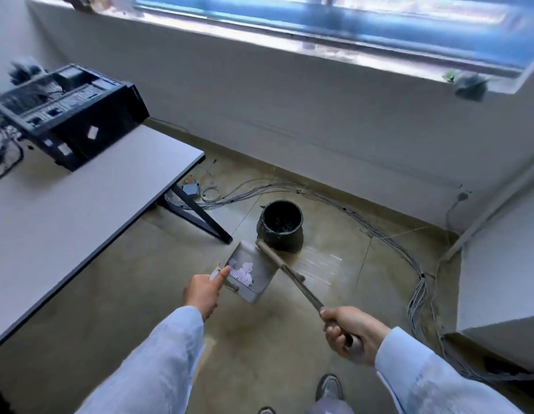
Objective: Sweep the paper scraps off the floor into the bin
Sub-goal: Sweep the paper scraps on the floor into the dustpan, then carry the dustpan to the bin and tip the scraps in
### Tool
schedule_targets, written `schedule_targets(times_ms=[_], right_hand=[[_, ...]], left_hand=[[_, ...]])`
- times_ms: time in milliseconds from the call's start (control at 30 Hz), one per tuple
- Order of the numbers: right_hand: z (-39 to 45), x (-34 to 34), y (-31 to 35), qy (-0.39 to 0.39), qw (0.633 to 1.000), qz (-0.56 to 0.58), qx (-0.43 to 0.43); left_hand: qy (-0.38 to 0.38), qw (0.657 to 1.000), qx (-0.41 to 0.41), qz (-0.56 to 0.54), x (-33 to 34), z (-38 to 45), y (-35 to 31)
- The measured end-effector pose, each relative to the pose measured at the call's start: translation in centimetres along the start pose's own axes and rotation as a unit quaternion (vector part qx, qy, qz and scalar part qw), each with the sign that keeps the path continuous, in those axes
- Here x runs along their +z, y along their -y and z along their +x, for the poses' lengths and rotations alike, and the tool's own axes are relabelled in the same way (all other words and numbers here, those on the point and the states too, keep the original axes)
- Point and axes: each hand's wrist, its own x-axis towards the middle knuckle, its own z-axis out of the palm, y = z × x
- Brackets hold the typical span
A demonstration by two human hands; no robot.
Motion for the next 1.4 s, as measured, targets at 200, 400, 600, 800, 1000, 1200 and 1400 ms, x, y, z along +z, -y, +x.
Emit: schedule_targets(times_ms=[200,400,600,800,1000,1200,1400], right_hand=[[-1.8,-3.4,3.9,0.019,1.0,0.017,0.0],[-3.1,-9.0,4.8,0.008,1.0,-0.008,0.019],[-3.3,-13.0,5.6,-0.001,0.999,-0.015,0.032],[-2.0,-15.0,7.4,0.024,0.999,0.018,0.038],[-1.1,-16.1,8.4,0.037,0.998,0.038,0.037],[-0.7,-16.4,9.5,0.027,0.998,0.052,0.03],[-0.3,-16.0,10.9,0.035,0.996,0.08,0.029]], left_hand=[[-0.036,0.999,0.022,0.023,0.4,0.4,-2.6],[-0.067,0.997,0.023,0.028,0.3,0.7,-4.4],[-0.089,0.995,0.029,0.013,1.0,0.1,-7.0],[-0.106,0.993,0.051,0.005,1.2,-0.2,-10.8],[-0.119,0.99,0.079,0.003,1.9,0.1,-14.2],[-0.106,0.989,0.098,-0.026,2.4,1.5,-17.0],[-0.075,0.99,0.111,-0.049,1.9,3.9,-19.7]])
